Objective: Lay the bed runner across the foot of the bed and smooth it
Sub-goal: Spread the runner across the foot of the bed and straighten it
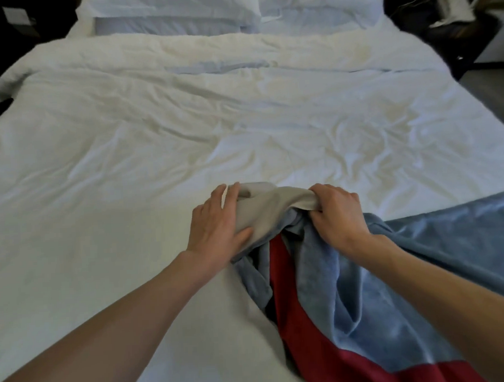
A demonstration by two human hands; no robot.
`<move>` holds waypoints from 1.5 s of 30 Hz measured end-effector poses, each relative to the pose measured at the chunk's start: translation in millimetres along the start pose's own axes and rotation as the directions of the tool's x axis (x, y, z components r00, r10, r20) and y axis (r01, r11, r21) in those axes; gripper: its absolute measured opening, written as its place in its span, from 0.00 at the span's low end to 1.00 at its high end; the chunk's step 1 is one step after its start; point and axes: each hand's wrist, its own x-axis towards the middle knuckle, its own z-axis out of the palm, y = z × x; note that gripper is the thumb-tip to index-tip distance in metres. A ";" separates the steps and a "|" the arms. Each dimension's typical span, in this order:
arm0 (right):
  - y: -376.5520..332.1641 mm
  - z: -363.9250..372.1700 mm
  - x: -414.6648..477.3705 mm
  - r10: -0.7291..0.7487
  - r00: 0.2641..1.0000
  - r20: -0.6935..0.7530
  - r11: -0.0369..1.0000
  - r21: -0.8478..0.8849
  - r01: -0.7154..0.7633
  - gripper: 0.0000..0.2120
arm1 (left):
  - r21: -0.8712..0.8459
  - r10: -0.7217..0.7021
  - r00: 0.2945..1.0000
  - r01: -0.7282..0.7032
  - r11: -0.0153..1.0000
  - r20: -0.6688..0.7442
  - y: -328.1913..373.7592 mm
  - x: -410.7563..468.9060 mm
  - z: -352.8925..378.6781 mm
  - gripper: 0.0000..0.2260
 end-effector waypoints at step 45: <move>50.4 27.9 11.9 0.083 0.994 -0.074 0.992 -0.089 -0.090 0.08 | -0.454 -0.485 0.848 0.527 0.719 0.216 15.4 -12.4 81.7 0.35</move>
